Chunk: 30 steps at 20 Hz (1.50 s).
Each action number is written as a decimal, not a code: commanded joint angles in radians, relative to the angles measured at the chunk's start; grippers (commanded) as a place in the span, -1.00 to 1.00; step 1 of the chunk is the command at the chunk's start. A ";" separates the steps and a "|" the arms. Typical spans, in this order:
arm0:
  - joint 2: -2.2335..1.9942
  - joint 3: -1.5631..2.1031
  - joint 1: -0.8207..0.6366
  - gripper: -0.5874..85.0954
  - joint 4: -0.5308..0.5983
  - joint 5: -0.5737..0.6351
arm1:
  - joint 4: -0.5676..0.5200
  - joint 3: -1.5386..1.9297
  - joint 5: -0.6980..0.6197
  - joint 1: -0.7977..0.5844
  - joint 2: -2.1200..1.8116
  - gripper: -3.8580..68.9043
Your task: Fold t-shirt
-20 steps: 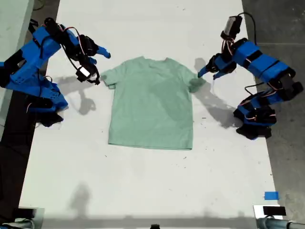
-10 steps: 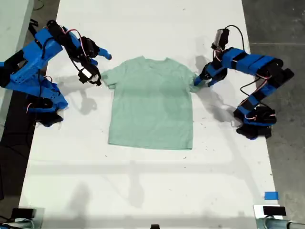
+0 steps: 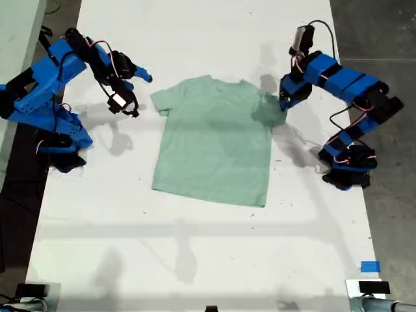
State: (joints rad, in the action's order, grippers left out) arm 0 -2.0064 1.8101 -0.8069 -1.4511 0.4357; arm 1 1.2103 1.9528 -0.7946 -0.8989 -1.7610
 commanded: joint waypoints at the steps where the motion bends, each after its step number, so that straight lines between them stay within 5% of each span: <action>1: -0.005 -0.003 0.018 -0.38 0.018 -0.002 | 0.052 -0.071 0.031 0.035 -0.158 -0.92; 8: 0.003 -0.002 0.035 -0.38 0.034 -0.003 | -0.084 -0.423 0.198 0.275 0.123 -0.92; 18: 0.003 0.018 0.041 -0.38 0.034 -0.006 | -0.101 -1.081 0.249 0.367 0.813 -0.92; 19: 0.003 0.020 0.041 -0.38 0.034 -0.006 | -0.087 -1.100 0.247 0.364 0.868 -0.92; 21: 0.003 0.021 0.041 -0.38 0.034 -0.006 | -0.017 -1.132 0.258 0.364 0.905 -0.11; 30: 0.005 0.021 0.035 -0.37 0.035 -0.006 | 0.287 -1.120 0.169 0.313 0.425 -0.32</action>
State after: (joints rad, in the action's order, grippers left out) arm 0 -1.9957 1.8377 -0.7900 -1.4251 0.4357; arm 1 1.4358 0.8744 -0.6029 -0.5630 -1.1643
